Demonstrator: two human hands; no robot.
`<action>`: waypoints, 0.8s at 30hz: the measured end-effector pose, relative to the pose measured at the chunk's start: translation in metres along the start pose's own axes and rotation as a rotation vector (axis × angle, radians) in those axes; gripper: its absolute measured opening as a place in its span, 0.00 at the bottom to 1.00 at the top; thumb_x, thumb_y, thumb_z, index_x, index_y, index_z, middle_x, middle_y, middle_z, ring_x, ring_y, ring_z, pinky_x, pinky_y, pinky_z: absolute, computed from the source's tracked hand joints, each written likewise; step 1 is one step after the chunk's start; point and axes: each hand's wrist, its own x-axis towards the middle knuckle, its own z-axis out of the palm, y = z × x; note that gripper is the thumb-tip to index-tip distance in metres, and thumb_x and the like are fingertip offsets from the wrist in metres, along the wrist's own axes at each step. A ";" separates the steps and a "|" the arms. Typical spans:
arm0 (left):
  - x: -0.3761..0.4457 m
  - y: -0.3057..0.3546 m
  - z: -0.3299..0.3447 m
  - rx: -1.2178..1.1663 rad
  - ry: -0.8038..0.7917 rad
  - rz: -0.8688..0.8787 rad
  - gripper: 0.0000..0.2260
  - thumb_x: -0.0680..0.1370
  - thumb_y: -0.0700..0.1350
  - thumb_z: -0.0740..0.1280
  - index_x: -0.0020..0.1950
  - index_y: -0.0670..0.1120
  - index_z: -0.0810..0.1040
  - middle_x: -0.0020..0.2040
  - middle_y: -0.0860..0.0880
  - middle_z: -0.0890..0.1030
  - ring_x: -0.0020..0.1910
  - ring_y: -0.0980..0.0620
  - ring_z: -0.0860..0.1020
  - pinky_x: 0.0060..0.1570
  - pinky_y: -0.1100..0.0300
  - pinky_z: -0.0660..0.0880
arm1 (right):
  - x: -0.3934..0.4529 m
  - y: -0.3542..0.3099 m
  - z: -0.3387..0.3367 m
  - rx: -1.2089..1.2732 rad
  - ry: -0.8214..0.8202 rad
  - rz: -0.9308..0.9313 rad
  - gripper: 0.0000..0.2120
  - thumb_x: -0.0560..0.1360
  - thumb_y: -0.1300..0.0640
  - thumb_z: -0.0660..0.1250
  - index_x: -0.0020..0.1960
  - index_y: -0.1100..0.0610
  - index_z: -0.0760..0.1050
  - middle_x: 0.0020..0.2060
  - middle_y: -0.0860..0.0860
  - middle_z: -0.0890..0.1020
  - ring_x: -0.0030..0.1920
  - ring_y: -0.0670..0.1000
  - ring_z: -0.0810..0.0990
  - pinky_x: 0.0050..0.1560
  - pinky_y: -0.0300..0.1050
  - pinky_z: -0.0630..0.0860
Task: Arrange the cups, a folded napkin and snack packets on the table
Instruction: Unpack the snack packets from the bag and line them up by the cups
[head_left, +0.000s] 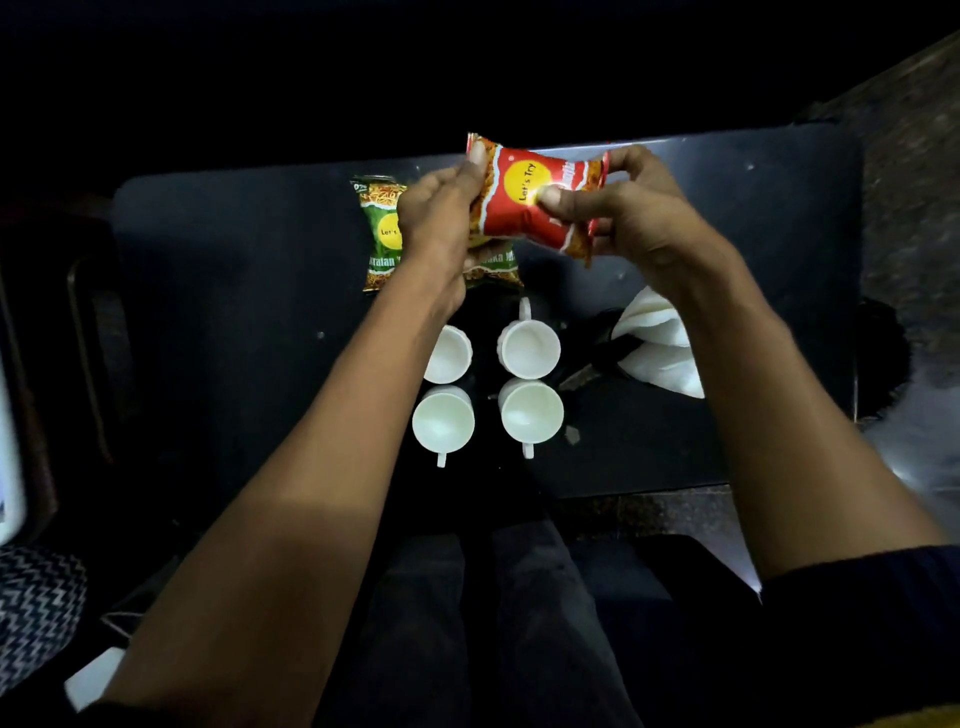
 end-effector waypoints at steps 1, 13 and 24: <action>0.002 0.002 0.002 0.004 0.016 0.000 0.10 0.79 0.51 0.71 0.50 0.44 0.79 0.50 0.43 0.86 0.45 0.48 0.86 0.44 0.49 0.85 | -0.001 0.001 0.003 -0.015 -0.004 -0.001 0.26 0.69 0.57 0.80 0.60 0.54 0.69 0.59 0.55 0.80 0.52 0.55 0.85 0.40 0.41 0.81; 0.023 0.008 0.008 0.176 -0.048 0.228 0.14 0.80 0.47 0.71 0.58 0.38 0.79 0.56 0.40 0.84 0.55 0.44 0.84 0.56 0.42 0.82 | 0.003 -0.004 0.020 -0.301 0.002 -0.082 0.34 0.67 0.53 0.81 0.69 0.57 0.73 0.60 0.52 0.81 0.57 0.51 0.81 0.54 0.42 0.80; 0.022 -0.039 -0.043 0.921 0.264 0.492 0.30 0.67 0.39 0.72 0.68 0.54 0.77 0.76 0.50 0.67 0.75 0.47 0.64 0.72 0.47 0.62 | 0.045 0.026 0.019 -0.321 0.269 0.279 0.29 0.72 0.56 0.78 0.68 0.59 0.69 0.57 0.52 0.78 0.59 0.53 0.78 0.49 0.43 0.74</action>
